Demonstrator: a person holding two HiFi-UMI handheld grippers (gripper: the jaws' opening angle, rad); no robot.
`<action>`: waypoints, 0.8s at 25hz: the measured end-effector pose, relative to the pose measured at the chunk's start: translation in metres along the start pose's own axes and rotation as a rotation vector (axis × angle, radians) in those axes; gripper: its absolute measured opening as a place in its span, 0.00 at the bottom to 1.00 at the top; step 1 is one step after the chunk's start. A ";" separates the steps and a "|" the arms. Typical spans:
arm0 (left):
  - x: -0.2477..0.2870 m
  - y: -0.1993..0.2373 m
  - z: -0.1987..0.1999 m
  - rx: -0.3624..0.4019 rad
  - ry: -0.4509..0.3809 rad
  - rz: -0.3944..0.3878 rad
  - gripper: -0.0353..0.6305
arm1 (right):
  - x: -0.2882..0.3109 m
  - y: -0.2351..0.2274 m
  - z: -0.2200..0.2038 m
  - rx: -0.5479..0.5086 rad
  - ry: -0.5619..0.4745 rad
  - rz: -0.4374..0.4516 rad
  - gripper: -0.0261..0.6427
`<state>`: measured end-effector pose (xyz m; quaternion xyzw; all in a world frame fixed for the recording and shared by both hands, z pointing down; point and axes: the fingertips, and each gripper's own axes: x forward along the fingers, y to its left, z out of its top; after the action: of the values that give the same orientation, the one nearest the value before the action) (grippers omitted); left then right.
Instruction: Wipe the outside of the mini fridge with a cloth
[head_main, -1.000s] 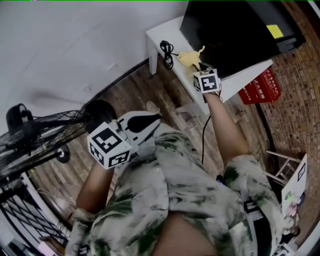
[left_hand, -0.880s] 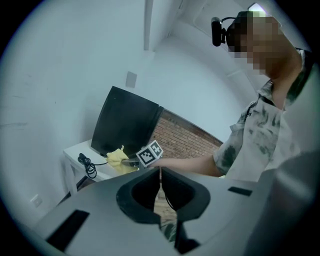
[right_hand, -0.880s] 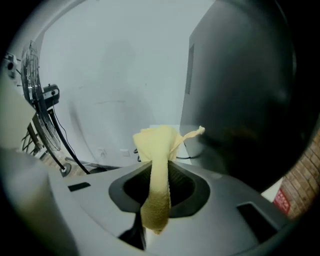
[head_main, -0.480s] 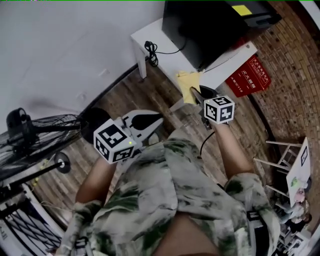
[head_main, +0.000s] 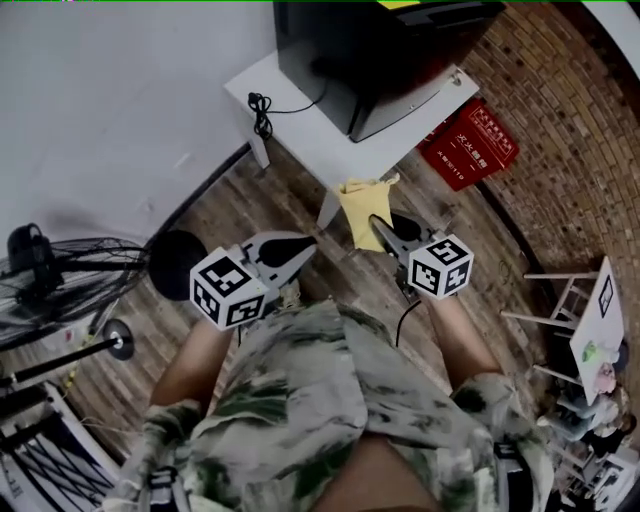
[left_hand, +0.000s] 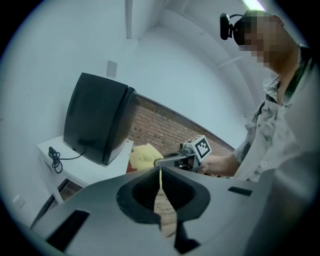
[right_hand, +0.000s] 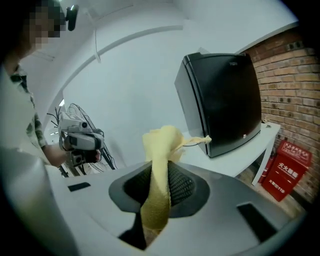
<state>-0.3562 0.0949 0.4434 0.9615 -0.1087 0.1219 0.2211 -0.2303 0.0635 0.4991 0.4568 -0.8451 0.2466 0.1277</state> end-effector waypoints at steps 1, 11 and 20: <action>0.008 -0.010 -0.001 0.002 0.001 -0.002 0.10 | -0.015 0.000 -0.001 0.000 -0.011 0.009 0.17; 0.070 -0.111 -0.027 0.017 0.017 0.026 0.10 | -0.148 -0.004 -0.038 0.001 -0.085 0.059 0.17; 0.088 -0.165 -0.067 -0.015 0.066 0.057 0.10 | -0.215 0.003 -0.062 0.007 -0.148 0.080 0.17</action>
<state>-0.2421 0.2565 0.4604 0.9517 -0.1296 0.1593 0.2281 -0.1151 0.2505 0.4558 0.4400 -0.8689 0.2202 0.0532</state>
